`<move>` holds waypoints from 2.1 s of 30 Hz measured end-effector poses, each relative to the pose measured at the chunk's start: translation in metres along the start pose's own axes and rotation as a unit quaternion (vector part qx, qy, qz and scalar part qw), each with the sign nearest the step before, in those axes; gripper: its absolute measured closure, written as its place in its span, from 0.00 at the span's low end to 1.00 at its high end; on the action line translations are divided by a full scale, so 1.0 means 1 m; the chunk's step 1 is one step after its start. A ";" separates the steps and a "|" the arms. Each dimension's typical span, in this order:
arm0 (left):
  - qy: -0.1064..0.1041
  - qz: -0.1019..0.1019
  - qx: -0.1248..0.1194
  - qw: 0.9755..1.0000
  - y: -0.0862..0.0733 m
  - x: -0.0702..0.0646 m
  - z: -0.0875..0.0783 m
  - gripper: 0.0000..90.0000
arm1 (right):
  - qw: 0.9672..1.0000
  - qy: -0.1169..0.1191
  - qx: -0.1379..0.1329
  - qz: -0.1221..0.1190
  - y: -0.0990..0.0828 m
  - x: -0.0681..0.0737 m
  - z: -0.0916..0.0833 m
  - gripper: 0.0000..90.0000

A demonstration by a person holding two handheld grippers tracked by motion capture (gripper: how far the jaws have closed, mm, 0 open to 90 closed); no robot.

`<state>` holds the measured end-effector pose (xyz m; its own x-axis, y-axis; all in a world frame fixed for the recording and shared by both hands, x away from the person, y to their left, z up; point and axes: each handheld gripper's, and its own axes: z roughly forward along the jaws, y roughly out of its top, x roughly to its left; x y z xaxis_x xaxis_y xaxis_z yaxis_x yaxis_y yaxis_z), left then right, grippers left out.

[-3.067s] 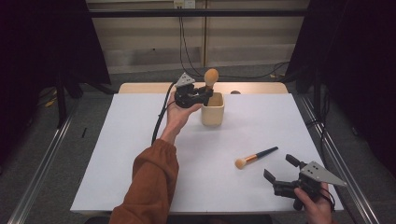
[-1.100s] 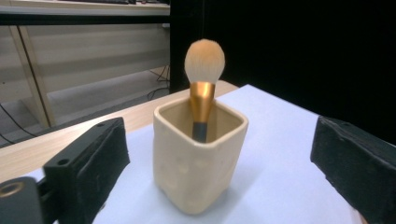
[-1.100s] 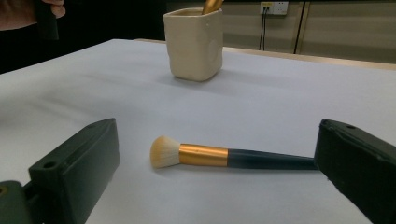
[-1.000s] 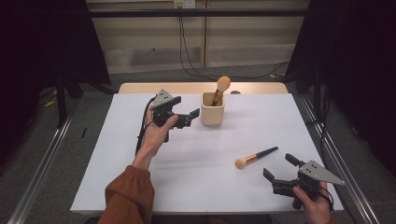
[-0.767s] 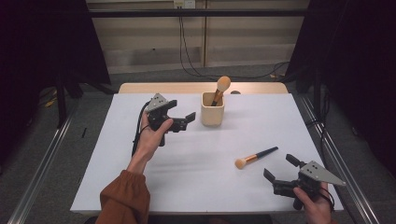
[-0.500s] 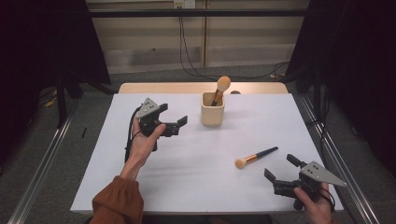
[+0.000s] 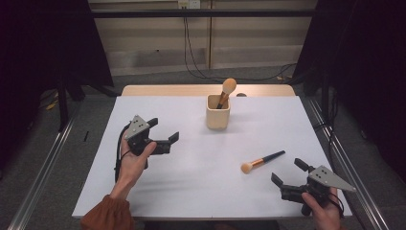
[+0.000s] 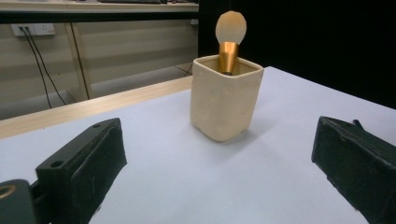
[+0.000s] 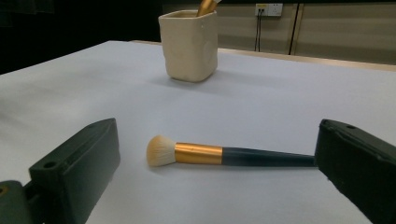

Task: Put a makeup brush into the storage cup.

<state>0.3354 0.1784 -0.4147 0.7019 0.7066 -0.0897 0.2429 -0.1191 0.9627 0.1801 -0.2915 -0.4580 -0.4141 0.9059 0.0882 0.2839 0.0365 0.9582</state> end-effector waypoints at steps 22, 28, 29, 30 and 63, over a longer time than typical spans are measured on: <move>0.029 0.006 0.021 0.999 -0.027 0.001 -0.053 0.03 | 1.000 -0.005 0.003 -0.004 0.001 0.001 0.003 0.00; 0.033 0.009 0.022 0.999 -0.036 0.000 -0.067 0.04 | 1.000 -0.007 0.002 -0.001 0.001 0.001 0.004 0.00; 0.033 0.011 0.020 0.999 -0.036 -0.001 -0.069 0.04 | 1.000 -0.007 0.002 0.000 0.001 0.000 0.004 0.00; 0.035 0.010 0.018 0.999 -0.038 -0.002 -0.072 0.04 | 1.000 -0.007 0.001 0.002 0.001 0.000 0.004 0.00; 0.060 -0.002 0.020 0.998 -0.059 -0.007 -0.105 0.05 | 1.000 0.006 0.002 -0.005 0.006 0.000 0.010 0.00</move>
<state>0.2462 0.2538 -0.4443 0.6160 0.7855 -0.0593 0.2732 -0.1425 0.9513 0.1904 -0.2868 -0.4554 -0.4275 0.9003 0.0820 0.2840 0.0477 0.9576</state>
